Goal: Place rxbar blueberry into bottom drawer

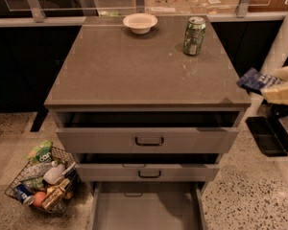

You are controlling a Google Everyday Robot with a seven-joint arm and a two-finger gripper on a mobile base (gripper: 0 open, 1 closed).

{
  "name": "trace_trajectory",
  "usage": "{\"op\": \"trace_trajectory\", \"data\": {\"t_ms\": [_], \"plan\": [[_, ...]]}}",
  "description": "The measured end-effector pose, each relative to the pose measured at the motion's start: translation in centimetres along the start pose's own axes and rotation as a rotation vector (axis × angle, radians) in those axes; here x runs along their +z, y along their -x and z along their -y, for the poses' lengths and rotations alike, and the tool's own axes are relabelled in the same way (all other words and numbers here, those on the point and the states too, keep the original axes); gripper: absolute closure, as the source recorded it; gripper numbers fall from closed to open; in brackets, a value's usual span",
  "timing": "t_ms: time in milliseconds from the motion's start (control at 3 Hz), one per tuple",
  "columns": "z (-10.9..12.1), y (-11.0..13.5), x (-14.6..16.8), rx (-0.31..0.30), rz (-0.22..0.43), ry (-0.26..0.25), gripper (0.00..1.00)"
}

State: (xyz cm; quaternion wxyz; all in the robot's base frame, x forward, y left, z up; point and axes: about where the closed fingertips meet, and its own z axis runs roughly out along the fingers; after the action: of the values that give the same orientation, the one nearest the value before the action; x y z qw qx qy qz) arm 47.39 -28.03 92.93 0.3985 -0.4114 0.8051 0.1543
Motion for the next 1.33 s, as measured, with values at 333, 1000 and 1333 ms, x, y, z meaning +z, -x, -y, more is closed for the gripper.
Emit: {"op": "trace_trajectory", "data": {"t_ms": [333,1000,1333], "plan": [[-2.1,-5.1,-2.2,0.028,-0.032,0.042,1.00],[-6.2,-11.6,-2.0,0.097,-0.097,0.159,1.00],[-6.2,-11.6,-1.9,0.097,-0.095,0.161,1.00]]}}
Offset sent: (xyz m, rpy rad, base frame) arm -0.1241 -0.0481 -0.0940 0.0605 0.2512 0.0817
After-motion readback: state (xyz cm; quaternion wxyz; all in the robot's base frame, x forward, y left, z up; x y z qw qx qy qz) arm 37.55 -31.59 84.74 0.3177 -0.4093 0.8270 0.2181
